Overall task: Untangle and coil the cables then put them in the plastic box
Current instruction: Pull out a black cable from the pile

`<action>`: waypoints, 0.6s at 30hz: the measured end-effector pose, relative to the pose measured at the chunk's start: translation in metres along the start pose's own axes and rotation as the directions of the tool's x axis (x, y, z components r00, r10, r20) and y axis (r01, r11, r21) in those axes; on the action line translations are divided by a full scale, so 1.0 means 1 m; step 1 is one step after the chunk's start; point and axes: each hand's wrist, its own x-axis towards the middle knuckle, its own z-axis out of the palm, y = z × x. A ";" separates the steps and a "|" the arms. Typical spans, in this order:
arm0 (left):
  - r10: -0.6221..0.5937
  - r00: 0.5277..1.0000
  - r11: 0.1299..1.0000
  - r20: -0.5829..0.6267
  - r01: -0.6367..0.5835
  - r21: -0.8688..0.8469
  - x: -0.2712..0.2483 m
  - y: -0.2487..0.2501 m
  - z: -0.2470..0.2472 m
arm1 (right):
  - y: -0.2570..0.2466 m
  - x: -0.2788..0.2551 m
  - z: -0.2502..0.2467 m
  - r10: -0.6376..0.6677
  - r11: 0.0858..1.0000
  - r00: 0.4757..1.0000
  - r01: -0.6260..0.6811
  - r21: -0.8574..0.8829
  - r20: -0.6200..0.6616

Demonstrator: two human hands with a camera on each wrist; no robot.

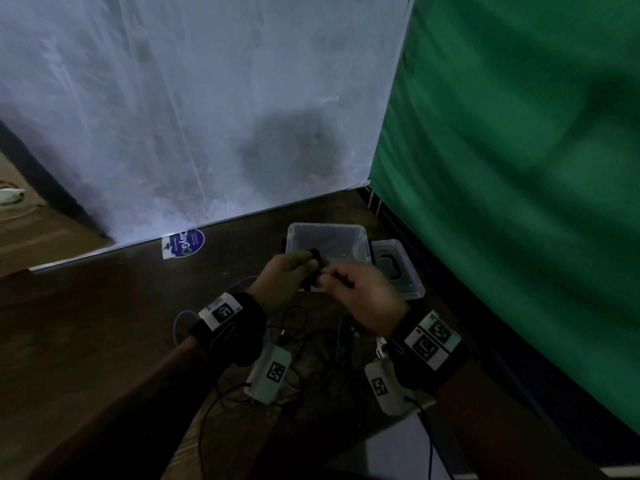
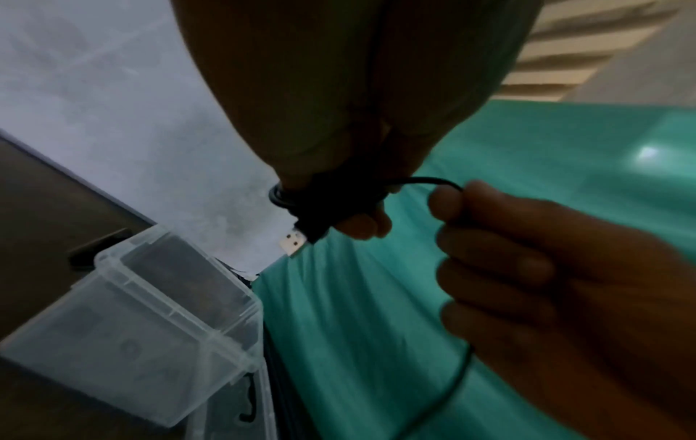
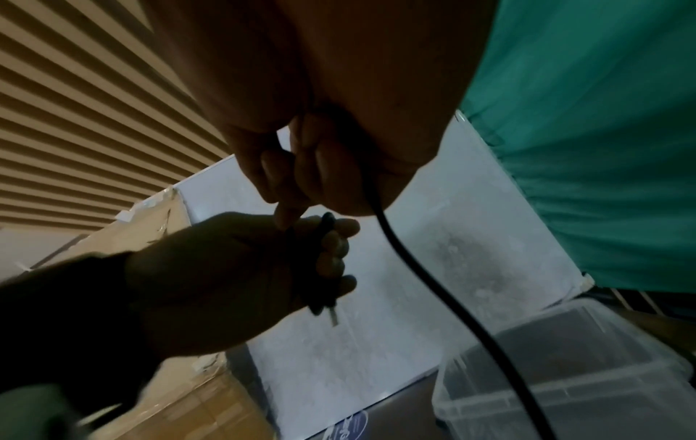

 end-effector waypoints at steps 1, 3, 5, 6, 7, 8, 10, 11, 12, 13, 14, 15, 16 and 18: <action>-0.015 0.999 1.000 0.028 0.015 -0.012 -0.002 0.002 0.001 | 0.000 0.004 -0.004 -0.011 1.000 0.999 0.011 0.001 -0.050; -0.017 0.996 0.999 0.082 0.020 -0.038 -0.006 0.009 0.001 | 0.001 0.011 -0.011 -0.033 0.999 0.991 0.035 0.017 -0.132; -0.015 0.991 0.999 0.134 0.018 -0.026 -0.008 0.015 -0.001 | 0.003 0.018 -0.014 -0.076 0.995 0.985 0.085 0.054 -0.157; -0.034 0.988 0.997 0.151 0.043 -0.057 -0.008 0.017 -0.004 | 0.002 0.022 -0.015 -0.098 0.991 0.983 0.111 0.075 -0.157; -0.068 0.983 0.986 0.169 0.092 -0.137 -0.008 0.018 -0.007 | 0.003 0.025 -0.015 -0.109 0.988 0.981 0.124 0.090 -0.159; -0.099 0.975 0.957 0.196 0.148 -0.250 -0.007 0.020 -0.010 | 0.003 0.028 -0.014 -0.112 0.986 0.980 0.130 0.101 -0.166; -0.105 0.958 0.825 0.268 0.234 -0.514 -0.009 0.027 -0.016 | 0.009 0.035 -0.010 -0.067 0.987 0.980 0.092 0.129 -0.190; -0.083 0.952 0.733 0.295 0.258 -0.629 -0.009 0.029 -0.020 | 0.015 0.037 -0.006 -0.025 0.988 0.981 0.054 0.146 -0.195; -0.053 0.950 0.636 0.308 0.270 -0.723 -0.009 0.033 -0.023 | 0.022 0.039 -0.002 0.021 0.987 0.982 0.009 0.158 -0.189; -0.034 0.952 0.544 0.303 0.272 -0.794 -0.008 0.037 -0.026 | 0.031 0.039 0.003 0.060 0.985 0.983 -0.031 0.170 -0.171; -0.025 0.960 0.462 0.279 0.258 -0.848 -0.006 0.038 -0.028 | 0.039 0.038 0.009 0.094 0.981 0.985 -0.068 0.179 -0.142; -0.024 0.972 0.397 0.235 0.225 -0.890 -0.004 0.038 -0.031 | 0.047 0.037 0.015 0.127 0.977 0.986 -0.104 0.188 -0.112; -0.033 0.984 0.352 0.177 0.178 -0.919 -0.001 0.036 -0.034 | 0.052 0.035 0.020 0.159 0.971 0.983 -0.140 0.193 -0.088; -0.084 0.995 0.310 0.060 0.083 -0.947 0.005 0.031 -0.043 | 0.059 0.030 0.027 0.209 0.967 0.976 -0.198 0.162 -0.052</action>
